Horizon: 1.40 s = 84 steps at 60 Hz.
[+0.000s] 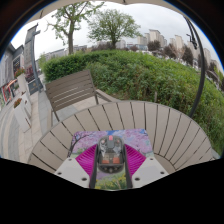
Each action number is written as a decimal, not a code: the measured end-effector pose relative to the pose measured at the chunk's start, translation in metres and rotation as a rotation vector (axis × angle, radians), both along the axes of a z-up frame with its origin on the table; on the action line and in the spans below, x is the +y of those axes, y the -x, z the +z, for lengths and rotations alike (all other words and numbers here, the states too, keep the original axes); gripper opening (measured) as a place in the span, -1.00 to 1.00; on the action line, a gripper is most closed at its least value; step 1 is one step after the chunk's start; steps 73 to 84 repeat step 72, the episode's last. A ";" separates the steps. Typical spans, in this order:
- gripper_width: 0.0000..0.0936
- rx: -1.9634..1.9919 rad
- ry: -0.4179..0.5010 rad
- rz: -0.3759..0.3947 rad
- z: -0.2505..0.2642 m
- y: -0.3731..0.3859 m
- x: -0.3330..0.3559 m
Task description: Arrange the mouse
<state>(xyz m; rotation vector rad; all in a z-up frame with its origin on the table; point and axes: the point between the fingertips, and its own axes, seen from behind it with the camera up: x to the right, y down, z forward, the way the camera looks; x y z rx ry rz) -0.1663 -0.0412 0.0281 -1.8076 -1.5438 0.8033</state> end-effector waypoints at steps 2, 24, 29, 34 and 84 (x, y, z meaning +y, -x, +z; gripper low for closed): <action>-0.11 -0.032 -0.001 -0.011 -0.019 -0.003 -0.004; 0.82 -0.084 -0.055 -0.041 0.017 -0.050 -0.008; 0.81 -0.100 -0.059 -0.037 0.063 -0.093 -0.006; 0.80 -0.096 -0.076 -0.024 0.108 -0.145 -0.002; 0.81 -0.213 -0.083 -0.230 0.148 -0.364 0.058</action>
